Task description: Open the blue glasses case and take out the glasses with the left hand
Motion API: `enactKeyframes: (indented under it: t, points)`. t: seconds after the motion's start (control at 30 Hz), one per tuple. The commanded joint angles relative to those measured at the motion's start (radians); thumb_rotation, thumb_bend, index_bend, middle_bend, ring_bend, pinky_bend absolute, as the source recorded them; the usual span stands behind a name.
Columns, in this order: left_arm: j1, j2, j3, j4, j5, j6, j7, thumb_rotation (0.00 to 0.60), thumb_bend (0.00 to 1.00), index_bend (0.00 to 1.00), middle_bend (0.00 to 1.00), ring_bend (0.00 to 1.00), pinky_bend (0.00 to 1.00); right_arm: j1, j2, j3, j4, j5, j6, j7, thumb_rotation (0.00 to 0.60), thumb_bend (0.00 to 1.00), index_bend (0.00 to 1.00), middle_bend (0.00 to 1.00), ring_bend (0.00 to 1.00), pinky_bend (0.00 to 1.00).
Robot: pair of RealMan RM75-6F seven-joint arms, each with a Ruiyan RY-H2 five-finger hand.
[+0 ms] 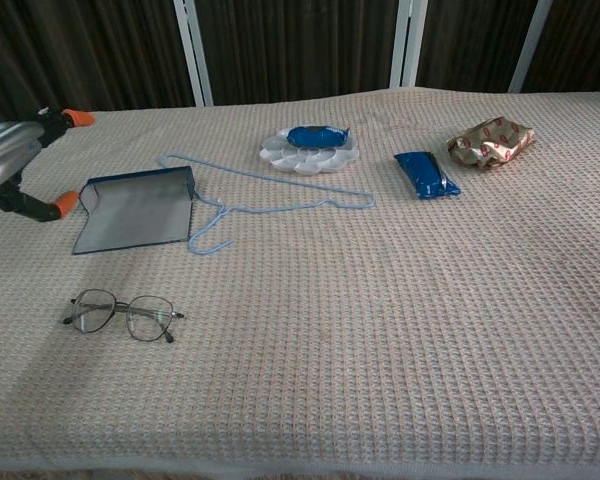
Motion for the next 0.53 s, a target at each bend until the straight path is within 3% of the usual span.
enactKeyframes:
  t: [0.03,0.13,0.23,0.53]
  points:
    - [0.225,0.286,0.247,-0.219,0.251,0.123,-0.299,0.600,0.41,0.02,0.00,0.00,0.00,0.009,-0.010,-0.005,-0.011,-0.005,-0.022,-0.032,0.600,0.13,0.00,0.00,0.00,0.00]
    - [0.298,0.329,0.338,-0.156,0.389,0.216,-0.444,0.600,0.41,0.02,0.00,0.00,0.00,0.018,-0.022,-0.007,-0.018,-0.009,-0.041,-0.067,0.600,0.13,0.00,0.00,0.00,0.00]
    - [0.347,0.324,0.383,-0.058,0.483,0.308,-0.599,0.600,0.41,0.01,0.00,0.00,0.00,0.025,-0.033,-0.011,-0.027,-0.011,-0.061,-0.099,0.600,0.13,0.00,0.00,0.00,0.00]
    - [0.392,0.315,0.357,0.018,0.502,0.398,-0.621,0.600,0.41,0.00,0.00,0.00,0.00,0.029,-0.047,-0.011,-0.035,-0.002,-0.075,-0.145,0.600,0.13,0.00,0.00,0.00,0.00]
